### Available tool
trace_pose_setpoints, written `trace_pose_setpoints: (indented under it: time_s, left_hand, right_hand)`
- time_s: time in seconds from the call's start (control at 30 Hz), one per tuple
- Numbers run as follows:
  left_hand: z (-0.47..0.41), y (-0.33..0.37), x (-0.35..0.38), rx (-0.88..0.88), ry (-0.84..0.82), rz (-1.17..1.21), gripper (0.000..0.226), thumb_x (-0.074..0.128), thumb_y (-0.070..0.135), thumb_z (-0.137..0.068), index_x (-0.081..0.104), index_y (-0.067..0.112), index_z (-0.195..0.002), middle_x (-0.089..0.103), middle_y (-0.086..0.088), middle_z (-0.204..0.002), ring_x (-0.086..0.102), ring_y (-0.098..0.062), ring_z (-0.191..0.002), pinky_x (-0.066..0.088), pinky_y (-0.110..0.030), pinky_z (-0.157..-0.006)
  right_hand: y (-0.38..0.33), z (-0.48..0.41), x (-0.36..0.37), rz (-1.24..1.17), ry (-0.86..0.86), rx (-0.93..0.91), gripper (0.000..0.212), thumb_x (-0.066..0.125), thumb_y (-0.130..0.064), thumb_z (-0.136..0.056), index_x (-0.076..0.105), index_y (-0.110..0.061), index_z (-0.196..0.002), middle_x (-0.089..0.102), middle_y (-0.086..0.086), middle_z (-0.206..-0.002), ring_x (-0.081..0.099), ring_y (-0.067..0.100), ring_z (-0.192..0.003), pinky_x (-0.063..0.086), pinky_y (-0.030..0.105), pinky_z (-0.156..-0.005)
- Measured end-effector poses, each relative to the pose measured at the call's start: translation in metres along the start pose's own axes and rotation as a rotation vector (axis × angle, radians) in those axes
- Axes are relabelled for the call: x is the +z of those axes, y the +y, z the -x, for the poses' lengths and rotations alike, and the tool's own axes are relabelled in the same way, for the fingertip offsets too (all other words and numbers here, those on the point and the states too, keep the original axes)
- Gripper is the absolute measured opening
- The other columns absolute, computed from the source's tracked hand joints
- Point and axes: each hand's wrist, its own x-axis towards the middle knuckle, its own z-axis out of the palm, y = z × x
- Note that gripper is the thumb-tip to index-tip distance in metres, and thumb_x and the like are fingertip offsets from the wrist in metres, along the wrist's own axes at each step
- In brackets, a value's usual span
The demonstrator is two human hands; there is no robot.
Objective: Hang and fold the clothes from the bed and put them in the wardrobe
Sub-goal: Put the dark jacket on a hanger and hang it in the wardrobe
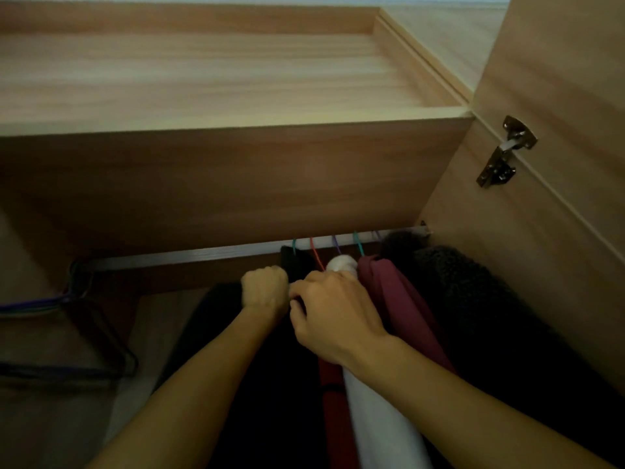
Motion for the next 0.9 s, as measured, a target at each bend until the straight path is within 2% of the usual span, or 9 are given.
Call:
trace_pose_setpoints:
  time_s: [0.1, 0.27, 0.4, 0.47, 0.57, 0.63, 0.77, 0.83, 0.9]
  left_hand:
    - [0.009, -0.013, -0.002, 0.030, -0.019, 0.033, 0.035, 0.034, 0.037, -0.100, 0.054, 0.010, -0.112, 0.062, -0.008, -0.111, 0.061, -0.023, -0.098, 0.038, -0.030, -0.071]
    - [0.056, -0.052, -0.026, 0.036, 0.099, 0.017, 0.052, 0.049, 0.051, -0.089, 0.046, 0.015, -0.126, 0.053, -0.012, -0.127, 0.049, -0.030, -0.116, 0.035, -0.045, -0.096]
    - [0.123, -0.084, -0.015, -0.143, 0.075, 0.548, 0.087, 0.057, 0.054, -0.084, 0.004, 0.025, -0.146, 0.019, -0.011, -0.148, 0.033, -0.033, -0.130, 0.038, -0.047, -0.099]
    - [0.155, -0.086, -0.002, -0.180, 0.057, 0.728, 0.098, 0.060, 0.056, -0.081, -0.008, 0.029, -0.147, 0.016, -0.009, -0.150, 0.034, -0.031, -0.130, 0.041, -0.045, -0.098]
    - [0.180, -0.075, 0.014, -0.276, -0.005, 0.930, 0.108, 0.064, 0.056, -0.077, -0.016, 0.032, -0.146, 0.022, -0.009, -0.149, 0.043, -0.031, -0.125, 0.046, -0.043, -0.091]
    - [0.188, -0.057, 0.019, -0.286, -0.022, 1.011, 0.109, 0.066, 0.052, -0.078, -0.016, 0.030, -0.147, 0.025, -0.010, -0.151, 0.044, -0.030, -0.126, 0.045, -0.041, -0.093]
    - [0.195, 0.001, 0.014, -0.184, 0.019, 1.184, 0.095, 0.061, 0.039, -0.087, -0.009, 0.026, -0.150, 0.028, -0.006, -0.150, 0.049, -0.024, -0.122, 0.045, -0.038, -0.092]
    - [0.196, 0.026, 0.007, -0.133, -0.048, 1.305, 0.082, 0.053, 0.033, -0.093, -0.004, 0.026, -0.151, 0.027, -0.003, -0.151, 0.046, -0.022, -0.125, 0.044, -0.038, -0.097]
    - [0.199, 0.043, 0.002, -0.039, -0.126, 1.372, 0.083, 0.047, 0.042, -0.091, -0.013, 0.036, -0.147, 0.024, -0.002, -0.152, 0.043, -0.020, -0.128, 0.039, -0.038, -0.103]
  right_hand:
    - [-0.007, 0.005, 0.006, -0.031, -0.008, -0.005, 0.028, 0.049, -0.027, -0.091, 0.067, -0.015, -0.108, 0.065, 0.005, -0.105, 0.057, 0.022, -0.095, 0.041, 0.036, -0.089]
    - [-0.019, 0.013, 0.005, -0.055, -0.013, 0.020, 0.027, 0.053, -0.026, -0.084, 0.071, -0.015, -0.101, 0.068, 0.003, -0.099, 0.061, 0.020, -0.093, 0.045, 0.035, -0.087]
    - [-0.026, 0.018, -0.003, -0.104, -0.008, 0.065, 0.024, 0.057, -0.023, -0.087, 0.071, -0.014, -0.103, 0.069, 0.002, -0.102, 0.062, 0.017, -0.094, 0.050, 0.032, -0.086]
    - [-0.031, 0.022, -0.004, -0.118, -0.017, 0.095, 0.023, 0.058, -0.022, -0.088, 0.070, -0.014, -0.106, 0.069, 0.001, -0.104, 0.062, 0.016, -0.096, 0.050, 0.030, -0.085]
    - [-0.041, 0.035, -0.004, -0.131, -0.028, 0.130, 0.023, 0.059, -0.021, -0.089, 0.069, -0.013, -0.108, 0.069, 0.001, -0.105, 0.063, 0.017, -0.097, 0.050, 0.030, -0.085]
    - [-0.048, 0.047, -0.006, -0.151, -0.032, 0.152, 0.023, 0.058, -0.022, -0.088, 0.069, -0.013, -0.107, 0.070, 0.001, -0.105, 0.063, 0.017, -0.096, 0.051, 0.031, -0.084]
    - [-0.059, 0.077, -0.017, -0.211, -0.074, 0.192, 0.028, 0.053, -0.025, -0.086, 0.070, -0.012, -0.105, 0.070, 0.001, -0.101, 0.064, 0.016, -0.092, 0.053, 0.035, -0.083]
    - [-0.062, 0.091, -0.026, -0.222, -0.089, 0.237, 0.028, 0.051, -0.025, -0.086, 0.070, -0.013, -0.105, 0.069, 0.002, -0.100, 0.063, 0.015, -0.088, 0.053, 0.035, -0.080]
    - [-0.062, 0.104, -0.037, -0.219, -0.080, 0.281, 0.027, 0.050, -0.024, -0.085, 0.070, -0.014, -0.101, 0.067, 0.003, -0.097, 0.062, 0.016, -0.084, 0.053, 0.036, -0.076]
